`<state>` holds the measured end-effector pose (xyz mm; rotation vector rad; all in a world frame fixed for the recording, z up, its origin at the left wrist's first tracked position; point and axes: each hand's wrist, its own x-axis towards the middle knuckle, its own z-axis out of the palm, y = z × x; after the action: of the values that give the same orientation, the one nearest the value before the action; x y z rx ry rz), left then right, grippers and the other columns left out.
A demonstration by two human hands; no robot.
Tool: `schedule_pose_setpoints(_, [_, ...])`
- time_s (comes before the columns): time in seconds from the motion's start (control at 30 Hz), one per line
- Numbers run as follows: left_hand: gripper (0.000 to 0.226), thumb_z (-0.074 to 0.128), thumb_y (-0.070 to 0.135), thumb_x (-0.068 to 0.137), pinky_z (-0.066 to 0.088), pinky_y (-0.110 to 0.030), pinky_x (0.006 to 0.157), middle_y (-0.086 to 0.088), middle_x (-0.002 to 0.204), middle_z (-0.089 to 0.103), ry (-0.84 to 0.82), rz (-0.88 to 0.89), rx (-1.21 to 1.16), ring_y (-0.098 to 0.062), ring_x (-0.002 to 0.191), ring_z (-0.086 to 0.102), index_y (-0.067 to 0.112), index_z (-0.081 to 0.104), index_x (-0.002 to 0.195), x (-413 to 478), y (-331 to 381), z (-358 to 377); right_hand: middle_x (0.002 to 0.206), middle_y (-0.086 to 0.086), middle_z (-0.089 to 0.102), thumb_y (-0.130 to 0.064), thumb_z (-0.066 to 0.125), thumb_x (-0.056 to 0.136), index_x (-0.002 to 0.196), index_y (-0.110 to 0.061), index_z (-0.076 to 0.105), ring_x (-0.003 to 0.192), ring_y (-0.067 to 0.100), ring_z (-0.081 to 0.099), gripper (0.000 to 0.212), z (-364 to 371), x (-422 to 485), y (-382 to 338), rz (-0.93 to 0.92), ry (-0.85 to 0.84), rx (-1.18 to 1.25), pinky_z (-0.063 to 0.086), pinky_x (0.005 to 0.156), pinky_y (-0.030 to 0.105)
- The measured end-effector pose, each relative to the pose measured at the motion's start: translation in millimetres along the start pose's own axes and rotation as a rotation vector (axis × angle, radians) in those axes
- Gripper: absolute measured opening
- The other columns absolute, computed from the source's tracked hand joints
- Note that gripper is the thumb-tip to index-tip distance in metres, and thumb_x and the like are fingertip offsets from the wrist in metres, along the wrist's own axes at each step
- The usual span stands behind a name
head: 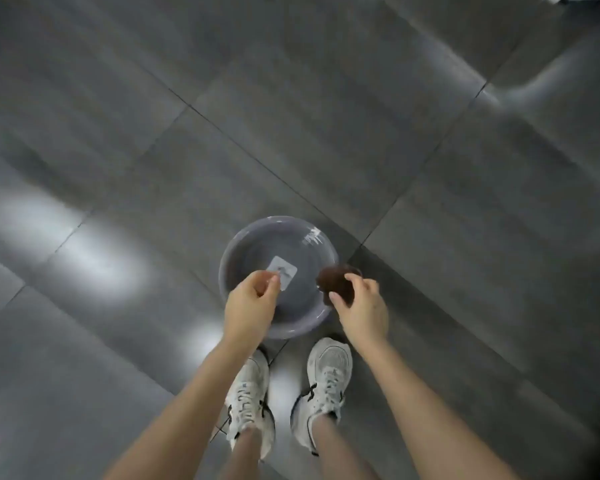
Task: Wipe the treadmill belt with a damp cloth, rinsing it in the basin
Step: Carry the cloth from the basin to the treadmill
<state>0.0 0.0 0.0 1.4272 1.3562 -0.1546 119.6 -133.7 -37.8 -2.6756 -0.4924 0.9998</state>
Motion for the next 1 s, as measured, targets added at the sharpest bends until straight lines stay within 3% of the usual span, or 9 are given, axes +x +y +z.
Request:
schedule_pose_setpoints(0.2, [0.015,0.05,0.03,0.095,0.051,-0.039,0.085,0.004,0.083,0.065,-0.063,-0.113,0.043,-0.021,0.087,0.062,0.024,0.063,0.096,71,-65,67,0.155,0.016,0.01,-0.038,0.06,0.09,0.147,-0.035,0.023,0.135,0.034,0.029,0.068,76,60,39,-0.004,-0.105,-0.155,0.04,0.1,0.041])
schedule_pose_setpoints(0.37, [0.023,0.051,0.028,0.095,0.049,-0.046,0.092,-0.009,0.107,0.067,-0.141,-0.133,0.09,-0.029,0.104,0.061,0.017,0.064,0.111,89,-71,104,0.146,0.016,0.031,-0.013,0.055,0.092,0.143,-0.026,0.034,0.118,0.034,0.046,0.057,82,75,58,-0.038,-0.098,-0.09,0.041,0.092,0.039])
schedule_pose_setpoints(0.5, [0.023,0.053,0.021,0.095,0.051,-0.045,0.091,0.003,0.095,0.061,-0.199,-0.119,0.115,-0.017,0.086,0.06,0.018,0.064,0.115,66,-36,107,0.131,0.014,0.05,-0.005,0.055,0.086,0.137,-0.019,0.046,0.109,0.034,0.054,0.053,45,47,60,-0.026,-0.031,0.122,0.043,0.088,0.037])
schedule_pose_setpoints(0.57, [0.024,0.056,0.019,0.094,0.053,-0.041,0.087,0.008,0.09,0.058,-0.261,-0.081,0.122,-0.012,0.083,0.058,0.016,0.063,0.117,42,-12,105,0.13,0.009,0.055,-0.004,0.06,0.082,0.136,-0.016,0.049,0.115,0.029,0.054,0.056,14,18,58,0.008,0.003,0.271,0.04,0.095,0.033])
schedule_pose_setpoints(0.67, [0.023,0.059,0.016,0.092,0.051,-0.031,0.076,0.003,0.092,0.062,-0.362,-0.013,0.164,-0.009,0.077,0.057,0.011,0.062,0.115,-7,28,94,0.132,0.004,0.057,-0.003,0.065,0.079,0.134,-0.015,0.052,0.121,0.019,0.052,0.058,-40,-42,55,0.056,0.064,0.44,0.034,0.098,0.019])
schedule_pose_setpoints(0.8, [0.011,0.062,0.02,0.09,0.05,-0.041,0.094,0.002,0.096,0.067,-0.429,0.068,0.319,-0.021,0.097,0.064,0.022,0.066,0.1,-90,78,62,0.129,0.001,0.059,-0.009,0.067,0.082,0.134,-0.021,0.051,0.118,0.018,0.054,0.056,-118,-150,58,0.184,0.166,0.526,0.032,0.088,0.012])
schedule_pose_setpoints(0.87, [0.009,0.061,0.021,0.09,0.048,-0.044,0.095,-0.001,0.098,0.068,-0.483,0.15,0.405,-0.023,0.099,0.064,0.025,0.067,0.096,-145,105,45,0.127,-0.001,0.061,-0.011,0.067,0.083,0.135,-0.023,0.051,0.115,0.017,0.056,0.055,-157,-220,58,0.278,0.238,0.552,0.03,0.081,0.007])
schedule_pose_setpoints(1.0, [0.018,0.059,0.03,0.089,0.05,-0.045,0.083,-0.005,0.077,0.062,-0.623,0.317,0.57,-0.022,0.075,0.057,0.016,0.066,0.08,-272,151,20,0.124,0.001,0.063,-0.009,0.065,0.082,0.133,-0.021,0.052,0.112,0.018,0.058,0.054,-214,-369,59,0.425,0.404,0.653,0.033,0.08,0.01])
